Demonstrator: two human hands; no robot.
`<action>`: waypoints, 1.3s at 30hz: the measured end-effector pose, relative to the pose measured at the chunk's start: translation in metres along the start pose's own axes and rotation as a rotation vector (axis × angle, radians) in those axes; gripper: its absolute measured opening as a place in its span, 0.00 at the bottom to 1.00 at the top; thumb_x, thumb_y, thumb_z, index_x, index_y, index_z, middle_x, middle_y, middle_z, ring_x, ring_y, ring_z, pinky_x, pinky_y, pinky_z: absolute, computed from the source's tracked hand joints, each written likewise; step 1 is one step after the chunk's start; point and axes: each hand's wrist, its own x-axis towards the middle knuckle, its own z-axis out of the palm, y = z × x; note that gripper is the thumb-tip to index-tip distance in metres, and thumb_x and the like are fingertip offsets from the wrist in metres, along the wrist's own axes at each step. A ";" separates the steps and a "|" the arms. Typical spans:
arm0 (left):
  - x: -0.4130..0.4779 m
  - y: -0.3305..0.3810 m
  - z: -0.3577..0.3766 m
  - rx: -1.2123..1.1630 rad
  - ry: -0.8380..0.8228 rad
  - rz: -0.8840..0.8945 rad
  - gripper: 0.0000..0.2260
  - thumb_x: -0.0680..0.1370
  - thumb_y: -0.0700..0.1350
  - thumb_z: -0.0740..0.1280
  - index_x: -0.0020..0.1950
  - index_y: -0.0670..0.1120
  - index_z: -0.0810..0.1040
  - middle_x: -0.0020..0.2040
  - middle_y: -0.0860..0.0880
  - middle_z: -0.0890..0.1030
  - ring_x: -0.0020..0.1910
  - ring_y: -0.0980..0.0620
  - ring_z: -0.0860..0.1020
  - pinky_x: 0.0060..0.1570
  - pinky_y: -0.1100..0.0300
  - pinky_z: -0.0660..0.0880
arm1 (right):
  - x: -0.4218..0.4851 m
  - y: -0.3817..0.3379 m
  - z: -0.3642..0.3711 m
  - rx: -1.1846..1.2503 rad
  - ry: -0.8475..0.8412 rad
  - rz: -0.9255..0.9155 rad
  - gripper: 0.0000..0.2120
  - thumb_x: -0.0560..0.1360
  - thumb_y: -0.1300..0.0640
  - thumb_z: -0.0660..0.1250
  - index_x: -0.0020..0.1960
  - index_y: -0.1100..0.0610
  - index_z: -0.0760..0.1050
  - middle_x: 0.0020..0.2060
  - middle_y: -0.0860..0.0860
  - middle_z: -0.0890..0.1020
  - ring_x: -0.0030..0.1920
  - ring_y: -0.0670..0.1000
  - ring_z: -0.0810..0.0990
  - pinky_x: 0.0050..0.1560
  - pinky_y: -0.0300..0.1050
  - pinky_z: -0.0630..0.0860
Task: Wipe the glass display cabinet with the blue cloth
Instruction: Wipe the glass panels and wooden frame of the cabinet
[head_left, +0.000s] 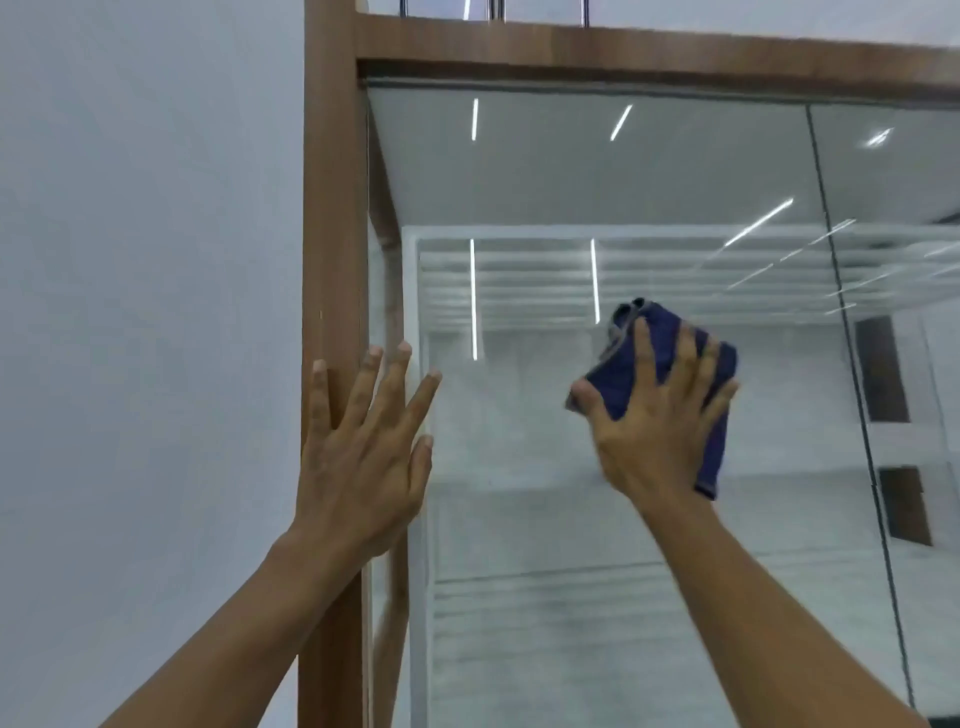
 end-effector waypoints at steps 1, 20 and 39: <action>0.021 -0.008 -0.004 0.005 0.000 0.002 0.28 0.81 0.56 0.49 0.81 0.52 0.55 0.82 0.45 0.51 0.81 0.44 0.49 0.76 0.33 0.46 | 0.009 -0.026 0.003 -0.018 0.000 -0.069 0.44 0.71 0.26 0.51 0.81 0.45 0.50 0.81 0.58 0.48 0.80 0.64 0.42 0.76 0.72 0.43; 0.274 -0.145 -0.076 -0.112 -0.015 0.034 0.25 0.79 0.57 0.56 0.75 0.50 0.69 0.74 0.42 0.62 0.79 0.38 0.54 0.78 0.38 0.49 | 0.198 -0.228 0.000 0.120 -0.086 -0.486 0.34 0.76 0.39 0.61 0.78 0.47 0.58 0.76 0.53 0.60 0.78 0.60 0.55 0.77 0.63 0.46; 0.226 -0.224 0.000 -0.874 -0.166 0.307 0.40 0.76 0.73 0.49 0.81 0.56 0.39 0.82 0.50 0.42 0.81 0.48 0.41 0.79 0.39 0.49 | 0.149 -0.324 -0.015 0.129 0.073 -0.291 0.24 0.83 0.40 0.54 0.73 0.51 0.62 0.70 0.51 0.63 0.72 0.56 0.65 0.69 0.62 0.70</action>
